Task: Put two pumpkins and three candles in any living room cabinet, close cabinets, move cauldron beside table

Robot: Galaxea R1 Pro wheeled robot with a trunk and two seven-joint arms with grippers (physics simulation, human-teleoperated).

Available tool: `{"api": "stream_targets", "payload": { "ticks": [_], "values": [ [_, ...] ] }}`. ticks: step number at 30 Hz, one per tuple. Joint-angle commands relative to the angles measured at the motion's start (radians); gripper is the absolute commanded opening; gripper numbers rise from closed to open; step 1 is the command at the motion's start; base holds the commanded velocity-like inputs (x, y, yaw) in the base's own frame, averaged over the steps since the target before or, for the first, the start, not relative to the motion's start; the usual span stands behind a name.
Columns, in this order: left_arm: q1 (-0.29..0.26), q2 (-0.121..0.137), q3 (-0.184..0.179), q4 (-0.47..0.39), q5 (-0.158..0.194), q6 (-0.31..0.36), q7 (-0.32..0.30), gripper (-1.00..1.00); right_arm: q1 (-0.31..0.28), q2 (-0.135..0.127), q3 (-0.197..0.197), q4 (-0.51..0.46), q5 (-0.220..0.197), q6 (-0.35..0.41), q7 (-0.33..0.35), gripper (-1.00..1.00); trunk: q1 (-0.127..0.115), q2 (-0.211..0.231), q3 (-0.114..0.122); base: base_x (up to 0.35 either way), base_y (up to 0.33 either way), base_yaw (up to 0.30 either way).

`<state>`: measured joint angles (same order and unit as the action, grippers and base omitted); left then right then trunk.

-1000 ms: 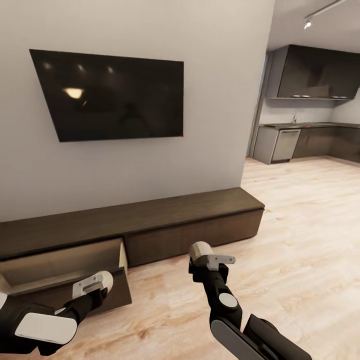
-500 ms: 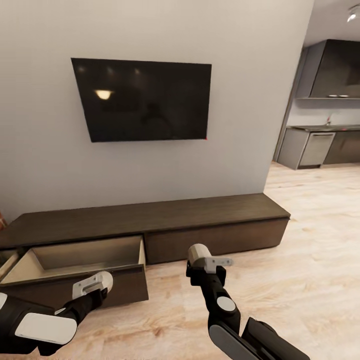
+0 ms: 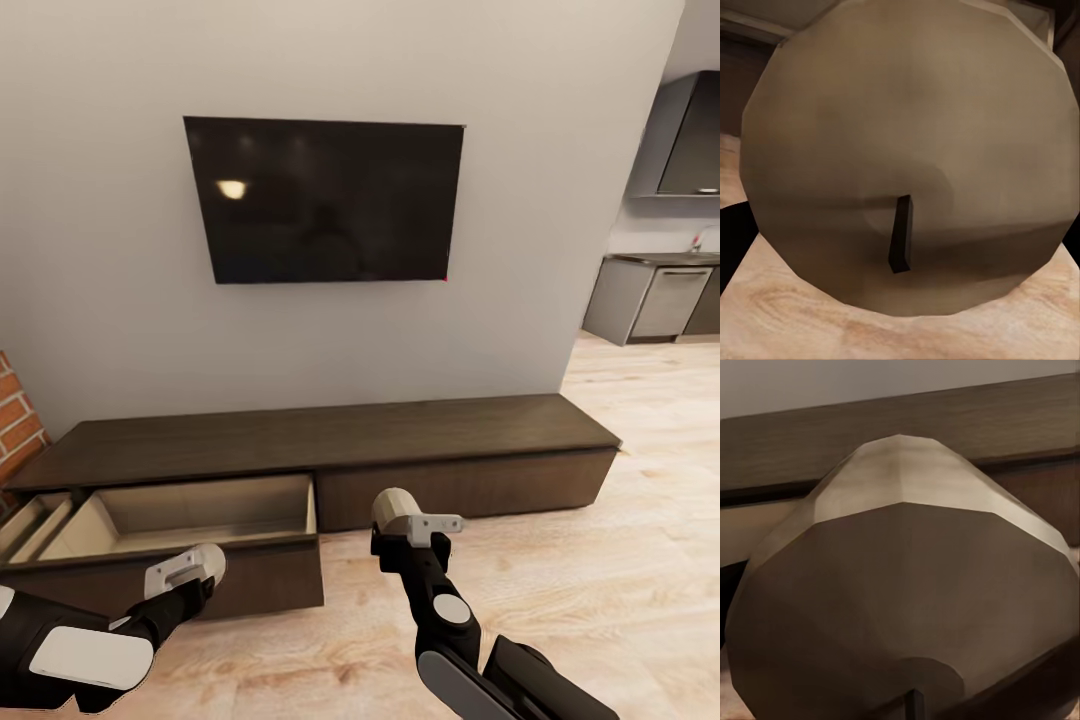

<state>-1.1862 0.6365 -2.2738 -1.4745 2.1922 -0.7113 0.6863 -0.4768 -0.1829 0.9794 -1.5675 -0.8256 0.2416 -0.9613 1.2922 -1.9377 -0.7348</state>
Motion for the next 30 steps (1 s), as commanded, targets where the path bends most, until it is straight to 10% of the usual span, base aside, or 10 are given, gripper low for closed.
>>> {"api": "stream_targets", "payload": {
  "ticks": [1, 25, 30],
  "values": [
    [-0.001, 0.0, -0.001, -0.001, -0.002, -0.002, 0.002, -1.0, -0.002, 0.0, 0.002, -0.002, -0.002, 0.007, -0.007, -1.0, 0.0, -0.001, -0.001, 0.149, 0.282, 0.0],
    [-0.001, -0.002, -0.001, -0.003, -0.001, -0.002, 0.002, -1.0, -0.002, 0.012, 0.024, 0.001, -0.003, 0.009, -0.005, -1.0, 0.0, -0.001, -0.001, 0.154, 0.281, 0.0],
    [-0.001, -0.041, -0.008, 0.004, 0.0, -0.002, 0.006, -1.0, -0.003, 0.127, 0.015, 0.015, -0.002, 0.033, -0.007, -1.0, 0.0, -0.001, -0.001, 0.174, 0.27, 0.0]
  ]
}}
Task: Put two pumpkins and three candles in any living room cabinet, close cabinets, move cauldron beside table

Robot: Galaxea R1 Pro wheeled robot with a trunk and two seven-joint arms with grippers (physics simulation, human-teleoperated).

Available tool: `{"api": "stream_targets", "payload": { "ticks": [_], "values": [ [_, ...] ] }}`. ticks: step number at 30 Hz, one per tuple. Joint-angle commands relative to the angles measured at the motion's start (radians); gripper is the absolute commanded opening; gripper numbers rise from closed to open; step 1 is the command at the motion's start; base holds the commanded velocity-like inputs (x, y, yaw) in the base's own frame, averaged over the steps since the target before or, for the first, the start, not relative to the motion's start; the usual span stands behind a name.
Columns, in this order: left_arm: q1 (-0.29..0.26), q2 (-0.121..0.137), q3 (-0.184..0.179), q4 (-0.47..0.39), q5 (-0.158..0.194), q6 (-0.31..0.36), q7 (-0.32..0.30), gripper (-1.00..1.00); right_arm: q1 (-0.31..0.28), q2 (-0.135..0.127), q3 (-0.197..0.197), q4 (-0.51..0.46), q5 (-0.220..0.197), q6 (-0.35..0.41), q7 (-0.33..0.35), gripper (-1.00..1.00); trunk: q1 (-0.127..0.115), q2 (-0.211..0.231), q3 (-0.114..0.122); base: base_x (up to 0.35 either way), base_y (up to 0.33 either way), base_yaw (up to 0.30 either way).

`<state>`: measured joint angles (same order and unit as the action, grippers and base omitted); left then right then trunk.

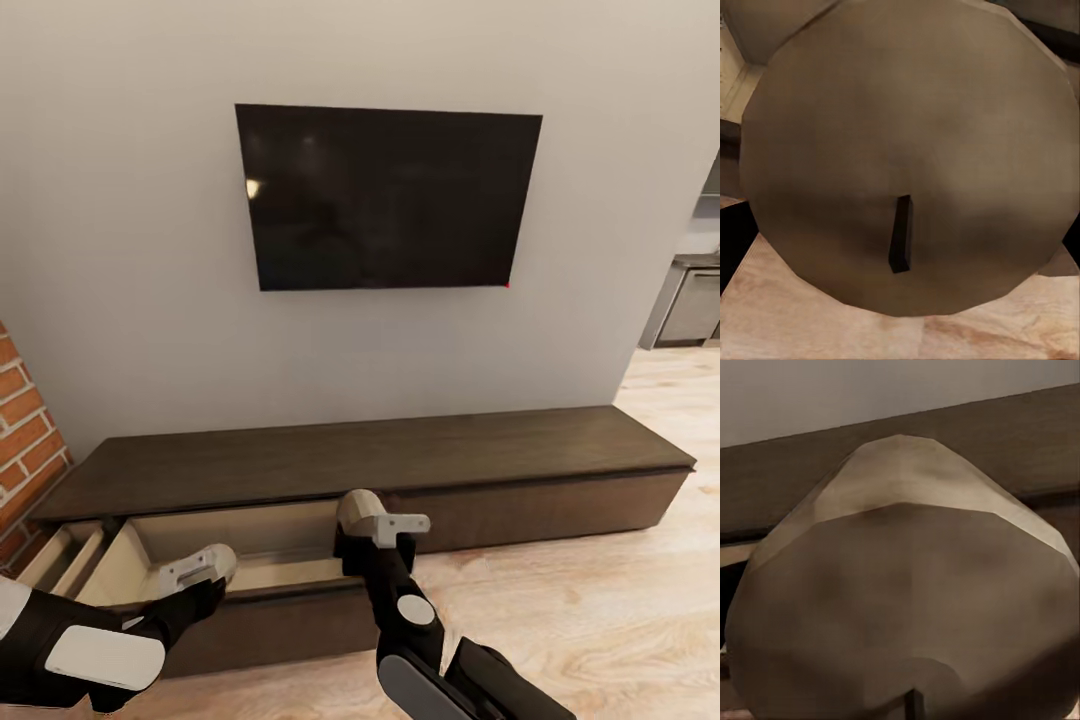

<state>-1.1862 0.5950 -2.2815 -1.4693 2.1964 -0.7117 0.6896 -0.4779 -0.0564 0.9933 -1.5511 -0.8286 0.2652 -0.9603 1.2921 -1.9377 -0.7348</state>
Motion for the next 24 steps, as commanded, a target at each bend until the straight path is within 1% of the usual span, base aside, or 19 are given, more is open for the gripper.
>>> {"api": "stream_targets", "payload": {
  "ticks": [1, 2, 3, 4, 5, 6, 7, 9, 10, 12, 13, 15, 16, 17, 18, 19, 20, 22, 24],
  "values": [
    [-0.001, -0.002, 0.01, 0.0, -0.006, 0.0, 0.002, -1.0, -0.005, 0.072, -0.004, 0.029, 0.005, 0.057, -0.008, -1.0, 0.0, -0.001, -0.001, 0.207, 0.248, 0.0],
    [-0.001, -0.003, 0.021, 0.001, -0.007, 0.004, 0.002, -1.0, -0.008, 0.11, -0.007, 0.057, 0.013, 0.08, -0.007, -1.0, 0.0, -0.001, -0.001, 0.224, 0.233, 0.0],
    [-0.001, -0.003, 0.029, 0.002, -0.007, 0.007, 0.003, -1.0, -0.01, 0.127, -0.008, 0.074, 0.019, 0.09, -0.007, -1.0, 0.0, -0.001, -0.001, 0.231, 0.226, 0.0],
    [-0.001, -0.005, 0.052, 0.009, -0.008, 0.021, 0.004, -1.0, -0.017, 0.159, -0.011, 0.109, 0.034, 0.105, -0.006, -1.0, 0.0, -0.001, -0.001, 0.244, 0.215, 0.0],
    [-0.001, -0.005, 0.082, 0.024, -0.008, 0.05, 0.004, -1.0, -0.028, 0.188, -0.015, 0.144, 0.051, 0.116, -0.005, -1.0, 0.0, -0.001, -0.001, 0.251, 0.208, 0.0],
    [-0.001, -0.005, 0.114, 0.045, -0.009, 0.098, 0.005, -1.0, -0.043, 0.213, -0.021, 0.176, 0.064, 0.123, -0.003, -1.0, 0.0, -0.001, -0.001, 0.256, 0.204, 0.0],
    [-0.001, -0.005, 0.151, 0.074, -0.009, 0.167, 0.005, -1.0, -0.06, 0.231, -0.025, 0.205, 0.072, 0.128, -0.002, -1.0, 0.0, -0.001, -0.001, 0.26, 0.201, 0.0],
    [-0.001, -0.003, 0.243, 0.151, -0.008, 0.329, 0.006, -1.0, -0.097, 0.231, -0.033, 0.245, 0.078, 0.133, 0.0, -1.0, 0.0, -0.001, -0.001, 0.262, 0.198, 0.0],
    [-0.001, -0.004, 0.383, 0.316, -0.008, 0.558, 0.007, -1.0, -0.136, 0.231, -0.083, 0.289, 0.078, 0.137, 0.005, -1.0, 0.0, -0.001, -0.001, 0.248, 0.195, 0.0],
    [-0.001, -0.008, 0.42, 0.427, -0.007, 0.657, 0.005, -1.0, -0.144, 0.231, -0.12, 0.312, 0.078, 0.139, 0.035, -1.0, 0.0, -0.001, -0.001, 0.245, 0.192, 0.0],
    [-0.001, -0.011, 0.436, 0.491, -0.007, 0.711, 0.004, -1.0, -0.148, 0.231, -0.202, 0.375, 0.078, 0.175, 0.094, -1.0, 0.0, -0.001, -0.001, 0.243, 0.135, 0.0],
    [-0.001, -0.012, 0.439, 0.511, -0.006, 0.751, 0.004, -1.0, -0.152, 0.231, -0.22, 0.401, 0.077, 0.213, 0.129, -1.0, 0.0, -0.001, -0.001, 0.243, 0.108, 0.0],
    [-0.001, -0.014, 0.442, 0.531, -0.005, 0.79, 0.003, -1.0, -0.156, 0.231, -0.225, 0.41, 0.077, 0.227, 0.144, -1.0, 0.0, -0.001, -0.001, 0.243, 0.091, 0.0],
    [-0.001, -0.022, 0.455, 0.576, -0.004, 0.866, 0.002, -1.0, -0.164, 0.231, -0.229, 0.42, 0.074, 0.243, 0.157, -1.0, 0.0, -0.001, -0.001, 0.235, 0.083, 0.0],
    [-0.001, -0.031, 0.471, 0.612, -0.003, 0.918, 0.002, -1.0, -0.17, 0.231, -0.231, 0.432, 0.067, 0.252, 0.163, -1.0, 0.0, -0.001, -0.001, 0.218, 0.08, 0.0],
    [-0.001, -0.045, 0.492, 0.647, -0.002, 0.964, 0.001, -1.0, -0.177, 0.231, -0.232, 0.447, 0.052, 0.26, 0.166, -1.0, 0.0, -0.001, -0.001, 0.198, 0.078, 0.0],
    [-0.001, -0.058, 0.514, 0.677, -0.001, 1.001, 0.001, -1.0, -0.183, 0.231, -0.233, 0.467, 0.027, 0.267, 0.169, -1.0, 0.0, -0.001, -0.001, 0.173, 0.071, 0.0],
    [-0.001, -0.075, 0.54, 0.71, 0.003, 1.041, 0.002, -1.0, -0.194, 0.231, -0.233, 0.509, -0.051, 0.284, 0.173, -1.0, 0.0, -0.001, -0.001, 0.106, 0.041, 0.0],
    [-0.001, -0.083, 0.549, 0.721, 0.005, 1.058, 0.001, -1.0, -0.199, 0.231, -0.233, 0.532, -0.125, 0.31, 0.175, -1.0, 0.0, -0.001, -0.001, 0.043, 0.017, 0.0]
  ]
}}
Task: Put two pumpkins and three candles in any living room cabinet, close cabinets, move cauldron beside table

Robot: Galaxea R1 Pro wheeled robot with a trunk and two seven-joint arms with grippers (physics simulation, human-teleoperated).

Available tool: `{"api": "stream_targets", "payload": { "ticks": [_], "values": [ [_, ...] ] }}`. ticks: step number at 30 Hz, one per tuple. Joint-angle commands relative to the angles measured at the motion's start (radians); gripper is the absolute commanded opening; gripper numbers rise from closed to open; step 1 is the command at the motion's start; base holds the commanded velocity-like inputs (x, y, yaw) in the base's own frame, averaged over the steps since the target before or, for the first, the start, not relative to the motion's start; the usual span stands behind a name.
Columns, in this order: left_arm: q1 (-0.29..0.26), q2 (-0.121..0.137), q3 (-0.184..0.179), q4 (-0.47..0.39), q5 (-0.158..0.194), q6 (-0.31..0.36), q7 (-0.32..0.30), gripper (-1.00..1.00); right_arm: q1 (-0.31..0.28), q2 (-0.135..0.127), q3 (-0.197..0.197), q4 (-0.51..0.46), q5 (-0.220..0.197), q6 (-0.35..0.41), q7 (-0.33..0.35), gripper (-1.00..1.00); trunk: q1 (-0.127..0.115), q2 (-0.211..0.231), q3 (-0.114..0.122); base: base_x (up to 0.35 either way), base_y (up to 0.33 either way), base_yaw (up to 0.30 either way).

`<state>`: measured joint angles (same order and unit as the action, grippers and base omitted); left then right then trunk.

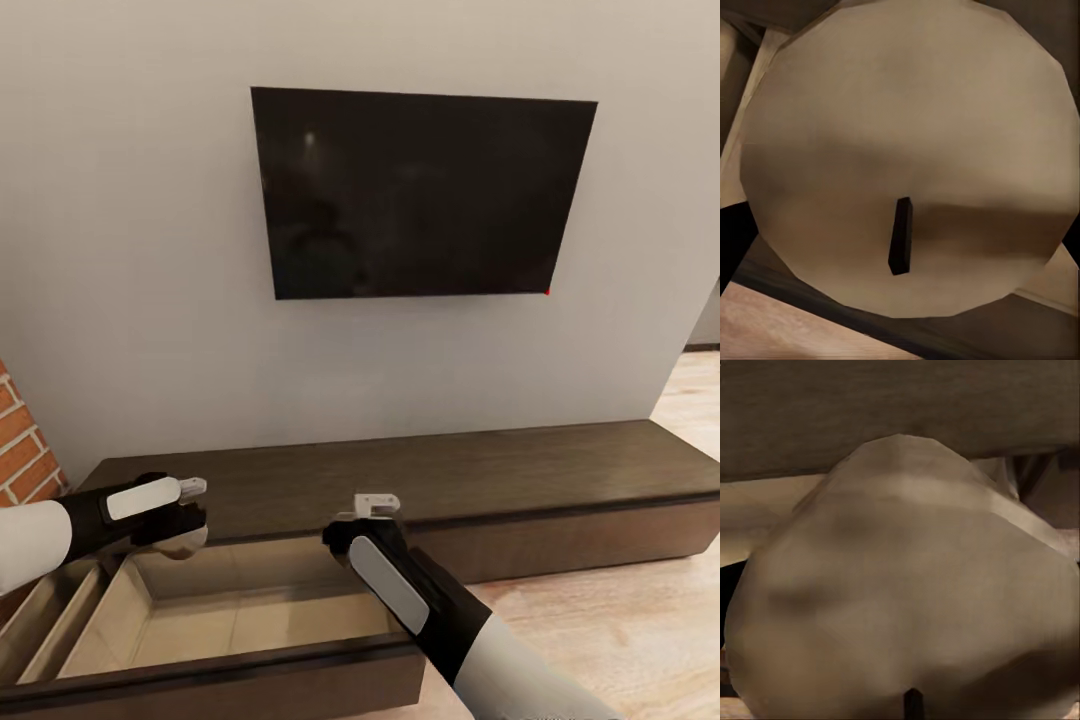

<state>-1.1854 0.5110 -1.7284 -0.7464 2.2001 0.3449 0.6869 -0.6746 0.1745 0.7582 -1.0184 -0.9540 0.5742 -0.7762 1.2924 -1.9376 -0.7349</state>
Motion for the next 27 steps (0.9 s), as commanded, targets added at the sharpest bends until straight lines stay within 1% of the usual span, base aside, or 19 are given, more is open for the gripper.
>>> {"api": "stream_targets", "payload": {
  "ticks": [1, 3, 4, 6, 7, 9, 12, 13, 14, 16, 17, 20, 23, 27],
  "values": [
    [-0.002, -0.002, -0.001, 0.0, 0.002, 0.006, 0.004, -1.0, -0.003, 0.0, 0.002, 0.008, -0.036, 0.023, -0.009, -1.0, 0.0, -0.001, -0.001, 0.017, 0.007, 0.0],
    [-0.002, -0.004, -0.005, 0.001, 0.002, 0.009, 0.003, -1.0, -0.004, 0.0, 0.002, 0.036, -0.066, 0.045, -0.01, -1.0, 0.0, -0.001, -0.001, 0.008, 0.003, 0.0],
    [-0.002, -0.004, -0.008, 0.001, 0.003, 0.009, 0.002, -1.0, -0.005, 0.0, 0.001, 0.045, -0.071, 0.048, -0.01, -1.0, 0.0, -0.001, -0.001, 0.005, 0.002, 0.0],
    [-0.002, -0.005, -0.025, 0.0, 0.003, 0.008, 0.0, -1.0, -0.005, 0.0, 0.002, 0.077, -0.095, 0.056, -0.01, -1.0, 0.0, -0.001, -0.001, 0.002, 0.001, 0.0],
    [-0.002, -0.005, -0.04, -0.001, 0.003, 0.007, 0.0, -1.0, -0.005, 0.0, 0.003, 0.089, -0.108, 0.066, -0.01, -1.0, 0.0, -0.001, -0.001, 0.0, 0.0, 0.0],
    [-0.002, -0.005, -0.056, -0.01, 0.003, 0.007, -0.009, -1.0, -0.005, 0.0, 0.004, 0.096, -0.117, 0.078, -0.012, -1.0, 0.0, -0.001, -0.001, 0.0, 0.0, 0.0],
    [-0.002, -0.006, -0.067, -0.032, 0.003, 0.006, -0.025, -1.0, -0.005, 0.0, 0.003, 0.097, -0.12, 0.082, -0.012, -1.0, 0.0, -0.001, -0.001, 0.0, 0.0, 0.0],
    [-0.002, -0.008, -0.082, -0.042, 0.003, 0.006, -0.03, -1.0, -0.005, 0.0, 0.003, 0.097, -0.12, 0.081, -0.012, -1.0, 0.0, -0.001, -0.001, 0.0, 0.0, 0.0],
    [-0.002, -0.01, -0.088, -0.045, 0.003, 0.006, -0.031, -1.0, -0.005, 0.0, 0.003, 0.097, -0.12, 0.081, -0.012, -1.0, 0.0, -0.001, -0.001, 0.0, 0.0, 0.0],
    [-0.002, -0.027, -0.117, -0.051, 0.009, 0.006, -0.041, -1.0, -0.005, 0.0, 0.003, 0.096, -0.118, 0.078, -0.012, -1.0, 0.0, -0.001, -0.001, 0.0, 0.0, 0.0],
    [-0.002, -0.03, -0.121, -0.051, 0.011, 0.006, -0.049, -1.0, -0.005, 0.0, 0.003, 0.095, -0.117, 0.077, -0.012, -1.0, 0.0, -0.001, -0.001, 0.0, 0.0, 0.0],
    [-0.002, -0.034, -0.129, -0.048, 0.015, 0.007, -0.074, -1.0, -0.005, 0.0, 0.0, 0.094, -0.116, 0.074, -0.01, -1.0, 0.0, -0.001, -0.001, 0.0, 0.0, 0.0],
    [-0.001, -0.036, -0.133, -0.043, 0.017, 0.008, -0.085, -1.0, -0.005, 0.0, -0.001, 0.095, -0.116, 0.07, -0.011, -1.0, 0.0, -0.001, -0.001, 0.0, 0.0, 0.0],
    [0.039, -0.052, -0.135, -0.003, 0.023, 0.007, -0.122, -1.0, -0.005, 0.0, -0.001, 0.095, -0.117, 0.067, -0.011, -1.0, 0.0, -0.001, -0.001, 0.0, 0.0, 0.113]
  ]
}}
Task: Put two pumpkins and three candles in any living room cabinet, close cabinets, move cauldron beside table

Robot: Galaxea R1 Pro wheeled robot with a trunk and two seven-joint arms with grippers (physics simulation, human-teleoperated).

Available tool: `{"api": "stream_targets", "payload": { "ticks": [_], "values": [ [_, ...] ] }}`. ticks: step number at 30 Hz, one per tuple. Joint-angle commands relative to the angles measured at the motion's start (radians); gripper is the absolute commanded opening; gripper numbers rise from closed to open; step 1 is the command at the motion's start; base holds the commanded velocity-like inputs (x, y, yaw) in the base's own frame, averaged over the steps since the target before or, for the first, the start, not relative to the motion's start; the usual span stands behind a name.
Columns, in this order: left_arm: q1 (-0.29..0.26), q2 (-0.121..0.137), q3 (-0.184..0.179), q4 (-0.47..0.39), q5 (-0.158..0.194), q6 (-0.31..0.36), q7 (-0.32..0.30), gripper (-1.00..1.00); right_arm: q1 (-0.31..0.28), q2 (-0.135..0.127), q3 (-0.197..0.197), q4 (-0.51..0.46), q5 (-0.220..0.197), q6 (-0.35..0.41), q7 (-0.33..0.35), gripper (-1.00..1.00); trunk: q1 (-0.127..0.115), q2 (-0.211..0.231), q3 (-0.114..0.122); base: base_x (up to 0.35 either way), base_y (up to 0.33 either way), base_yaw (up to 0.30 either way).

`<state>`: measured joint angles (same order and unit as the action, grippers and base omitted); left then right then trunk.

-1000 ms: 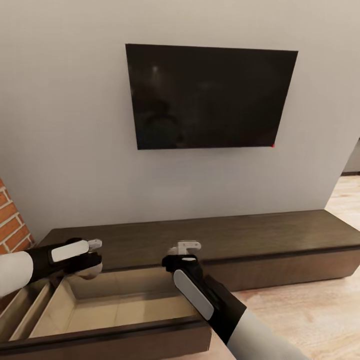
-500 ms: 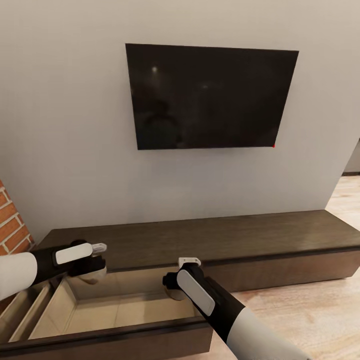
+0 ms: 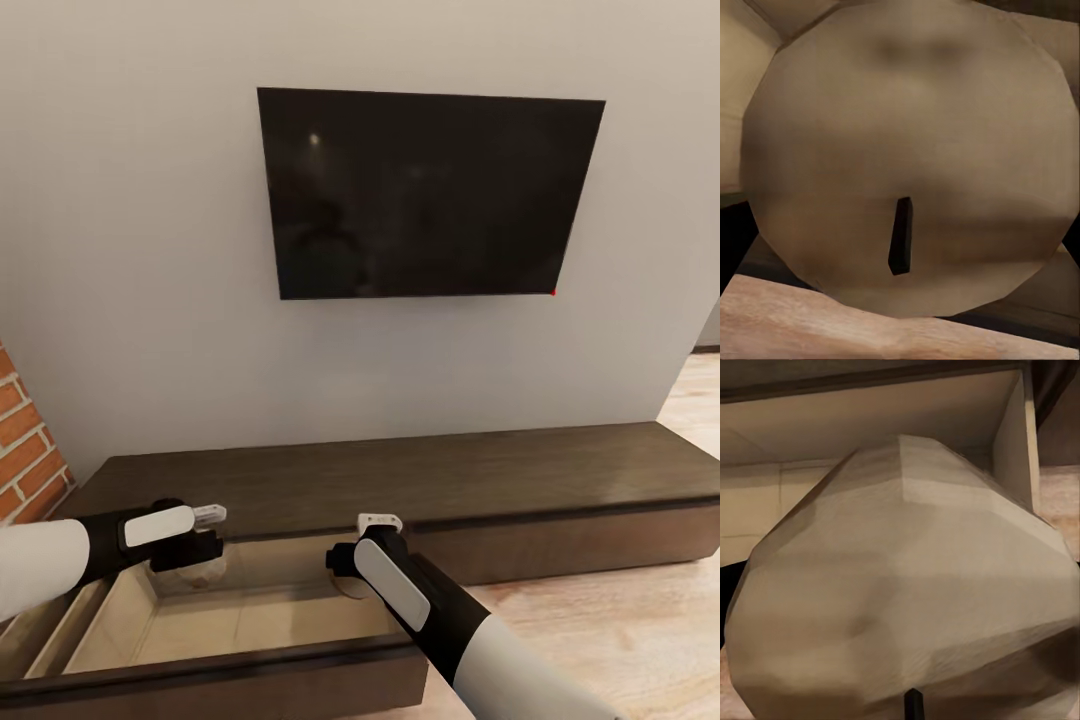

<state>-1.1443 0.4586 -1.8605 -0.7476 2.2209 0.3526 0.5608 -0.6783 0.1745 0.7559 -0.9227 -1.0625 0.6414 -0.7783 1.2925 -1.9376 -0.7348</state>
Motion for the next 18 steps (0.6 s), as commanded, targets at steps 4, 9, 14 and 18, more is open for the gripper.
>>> {"api": "stream_targets", "payload": {
  "ticks": [4, 9, 14, 18],
  "values": [
    [0.025, -0.021, -0.003, 0.06, 0.005, -0.007, -0.033, -1.0, -0.001, 0.0, 0.001, -0.001, -0.004, 0.0, -0.013, -1.0, 0.0, -0.001, -0.001, 0.0, 0.0, 0.249],
    [0.045, -0.026, -0.003, 0.072, 0.005, -0.029, -0.039, -1.0, -0.001, 0.0, -0.001, -0.001, -0.002, 0.0, -0.012, -1.0, 0.0, -0.001, -0.003, 0.0, 0.0, 0.262],
    [0.064, -0.026, -0.003, 0.075, 0.004, -0.084, -0.04, -1.0, -0.001, -0.006, 0.002, 0.0, -0.003, 0.0, -0.007, -1.0, 0.0, -0.001, -0.008, 0.0, 0.0, 0.226],
    [0.066, -0.029, -0.003, 0.076, 0.004, -0.096, -0.041, -1.0, -0.001, -0.015, 0.005, 0.002, -0.004, -0.003, -0.006, -1.0, 0.0, -0.001, -0.011, 0.0, 0.0, 0.117]
  ]
}}
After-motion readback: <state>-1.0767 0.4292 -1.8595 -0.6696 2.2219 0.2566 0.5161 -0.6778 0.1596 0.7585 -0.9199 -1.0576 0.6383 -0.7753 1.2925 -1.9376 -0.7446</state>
